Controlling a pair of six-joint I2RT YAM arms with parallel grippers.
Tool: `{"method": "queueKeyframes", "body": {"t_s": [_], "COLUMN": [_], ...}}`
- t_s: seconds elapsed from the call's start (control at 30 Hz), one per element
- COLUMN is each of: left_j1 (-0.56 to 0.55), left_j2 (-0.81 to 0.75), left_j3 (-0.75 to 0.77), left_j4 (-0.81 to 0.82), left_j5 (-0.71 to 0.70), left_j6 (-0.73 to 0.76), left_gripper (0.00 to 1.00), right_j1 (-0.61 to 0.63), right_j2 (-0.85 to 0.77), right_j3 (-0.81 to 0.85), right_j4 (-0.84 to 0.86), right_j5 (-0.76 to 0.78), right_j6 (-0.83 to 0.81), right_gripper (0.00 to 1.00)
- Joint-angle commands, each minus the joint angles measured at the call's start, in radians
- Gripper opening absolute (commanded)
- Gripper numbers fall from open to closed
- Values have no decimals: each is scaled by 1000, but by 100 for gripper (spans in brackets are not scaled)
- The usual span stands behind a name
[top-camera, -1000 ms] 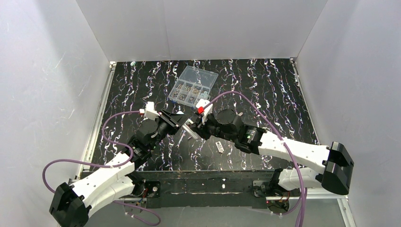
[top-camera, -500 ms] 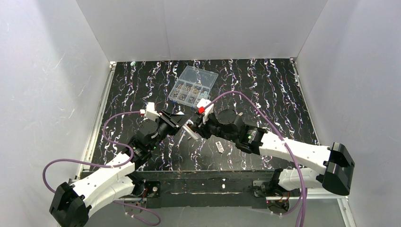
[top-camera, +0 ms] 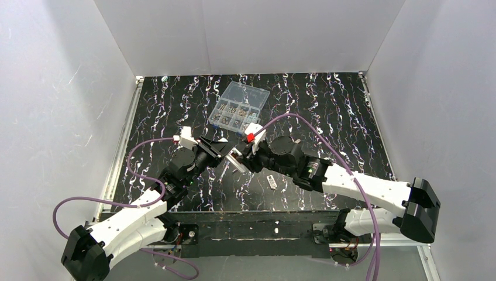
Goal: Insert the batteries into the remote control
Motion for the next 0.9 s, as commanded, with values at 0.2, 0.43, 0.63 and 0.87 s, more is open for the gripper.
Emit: {"method": "queueKeyframes", "body": {"t_s": [0.2,0.43,0.63,0.87], "left_j1": [-5,-4,-5,-13], "left_j2": [-10,-3,55,115], "left_j3": [-5,23,15,48], "left_j4": [72,-4,79,113], "left_j5": [50,230,403,610], "left_j6": [23,91,132,233], "left_gripper": [0,0,0,0], "right_j1": [8,8,8,8], "right_j2": [-82,-197,-332,-481], "right_j3": [16,-22,-105,-177], "right_j4": [39,19,-39,-157], "right_j5": [2,3,-92,-307], "right_j6": [-2,-47,-179,-303], "right_gripper": [53,57,58,52]}}
